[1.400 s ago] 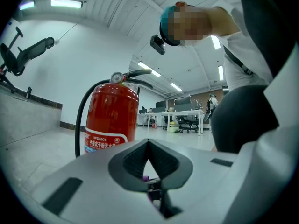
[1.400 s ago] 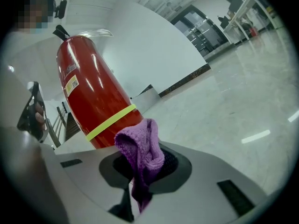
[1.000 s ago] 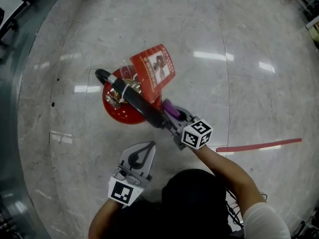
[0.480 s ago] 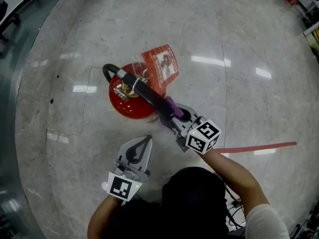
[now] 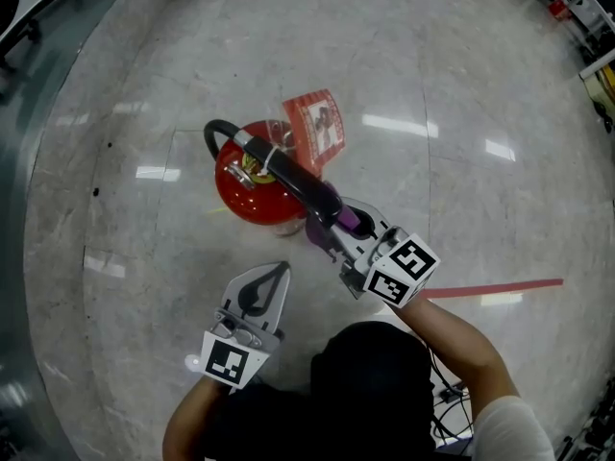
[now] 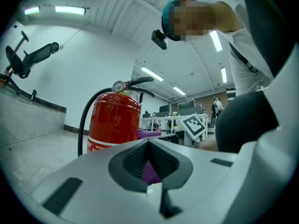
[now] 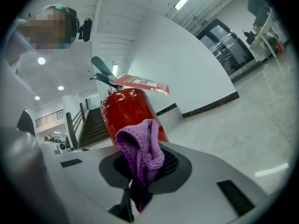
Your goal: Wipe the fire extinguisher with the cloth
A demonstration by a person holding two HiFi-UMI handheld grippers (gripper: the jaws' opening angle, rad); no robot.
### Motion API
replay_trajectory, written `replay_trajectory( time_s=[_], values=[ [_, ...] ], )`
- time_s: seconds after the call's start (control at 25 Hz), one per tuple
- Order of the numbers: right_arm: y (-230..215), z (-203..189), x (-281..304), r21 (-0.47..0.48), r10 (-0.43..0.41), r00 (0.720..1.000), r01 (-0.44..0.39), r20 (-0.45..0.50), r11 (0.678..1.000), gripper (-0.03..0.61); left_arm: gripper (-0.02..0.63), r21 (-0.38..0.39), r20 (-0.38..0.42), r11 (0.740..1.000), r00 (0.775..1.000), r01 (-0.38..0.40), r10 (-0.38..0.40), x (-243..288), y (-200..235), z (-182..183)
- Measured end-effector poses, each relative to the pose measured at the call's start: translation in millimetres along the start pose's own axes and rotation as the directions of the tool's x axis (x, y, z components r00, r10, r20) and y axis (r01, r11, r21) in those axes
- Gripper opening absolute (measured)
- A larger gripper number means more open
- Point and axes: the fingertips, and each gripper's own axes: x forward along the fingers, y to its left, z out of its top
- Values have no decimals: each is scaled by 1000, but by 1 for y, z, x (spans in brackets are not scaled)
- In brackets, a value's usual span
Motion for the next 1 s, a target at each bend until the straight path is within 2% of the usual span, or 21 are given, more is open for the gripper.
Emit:
replay_trajectory(
  time_s=[0.28,0.44,0.52,0.6,0.68,0.76,0.88,0.92,1.0],
  values=[
    [26,28,-7,-70,39,998,-36,44,997,58,3,-18,-4,1000,1000,-9,8,-2,2,-2],
    [48,33,-9,-137,131,990,-123,50,983,58,3,-23,-34,1000,999,-7,6,-2,8,-9],
    [50,32,-13,-125,166,985,-159,50,979,57,3,-60,-37,997,999,-40,38,-2,22,-13],
    [41,33,-24,-102,172,984,-167,49,981,57,3,-77,-3,993,996,-90,90,-1,39,-11],
    [32,34,-35,-107,169,985,-163,44,981,57,3,-51,2,989,990,-142,142,-1,55,-7],
    [26,32,-45,-114,166,985,-161,42,980,57,3,6,-13,986,986,-165,165,1,65,9],
    [15,26,-57,-115,168,986,-164,21,980,57,3,162,-39,980,991,-117,125,15,57,48],
    [11,24,-60,-110,167,986,-165,14,980,58,3,187,-67,978,992,-97,111,18,54,54],
    [6,20,-61,-95,161,987,-160,6,983,57,3,184,-137,981,987,-62,88,15,52,53]
  ],
)
